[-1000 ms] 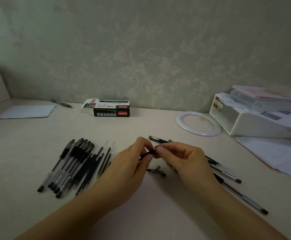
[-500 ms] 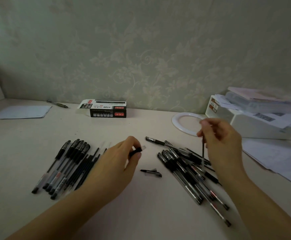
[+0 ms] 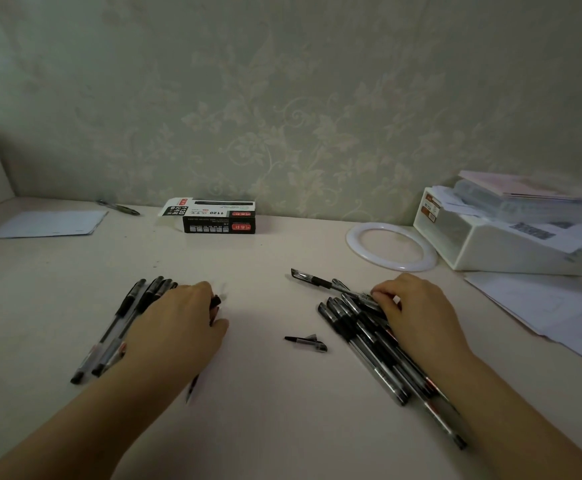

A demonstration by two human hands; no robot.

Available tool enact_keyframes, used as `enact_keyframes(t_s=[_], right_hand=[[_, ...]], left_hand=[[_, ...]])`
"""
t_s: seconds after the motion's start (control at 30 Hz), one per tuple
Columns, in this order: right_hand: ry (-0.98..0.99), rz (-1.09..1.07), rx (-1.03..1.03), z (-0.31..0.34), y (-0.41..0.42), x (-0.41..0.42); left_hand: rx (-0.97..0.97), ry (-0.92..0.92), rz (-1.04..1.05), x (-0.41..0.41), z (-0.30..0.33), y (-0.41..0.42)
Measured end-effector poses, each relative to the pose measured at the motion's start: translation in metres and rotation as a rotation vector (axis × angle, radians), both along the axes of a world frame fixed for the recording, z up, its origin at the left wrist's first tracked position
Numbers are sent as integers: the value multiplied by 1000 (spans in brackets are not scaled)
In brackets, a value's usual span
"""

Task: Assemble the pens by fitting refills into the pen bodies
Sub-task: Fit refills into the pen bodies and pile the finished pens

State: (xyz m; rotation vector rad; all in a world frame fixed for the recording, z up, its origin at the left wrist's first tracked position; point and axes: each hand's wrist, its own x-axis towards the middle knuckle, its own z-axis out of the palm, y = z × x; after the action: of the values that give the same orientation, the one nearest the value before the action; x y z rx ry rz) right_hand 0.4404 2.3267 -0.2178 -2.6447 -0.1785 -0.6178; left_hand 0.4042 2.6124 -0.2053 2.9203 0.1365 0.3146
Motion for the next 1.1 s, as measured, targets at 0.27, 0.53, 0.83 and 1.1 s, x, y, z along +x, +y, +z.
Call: enact_keyframes(t_s=[0.27,0.53,0.83,1.1], right_hand=[[-228,62,38,11,14,-9],[-391,398,-29,9,54,-27],[-351,574,-130,-1,74,-32],[-504,621,-196,9,75,-38]], left_hand=[[25,24,20,0,2,0],[19,28,11,-2,3,-9],[-301,-255,-122,2,8,-16],[-1335,218,-288,-6,16,-30]])
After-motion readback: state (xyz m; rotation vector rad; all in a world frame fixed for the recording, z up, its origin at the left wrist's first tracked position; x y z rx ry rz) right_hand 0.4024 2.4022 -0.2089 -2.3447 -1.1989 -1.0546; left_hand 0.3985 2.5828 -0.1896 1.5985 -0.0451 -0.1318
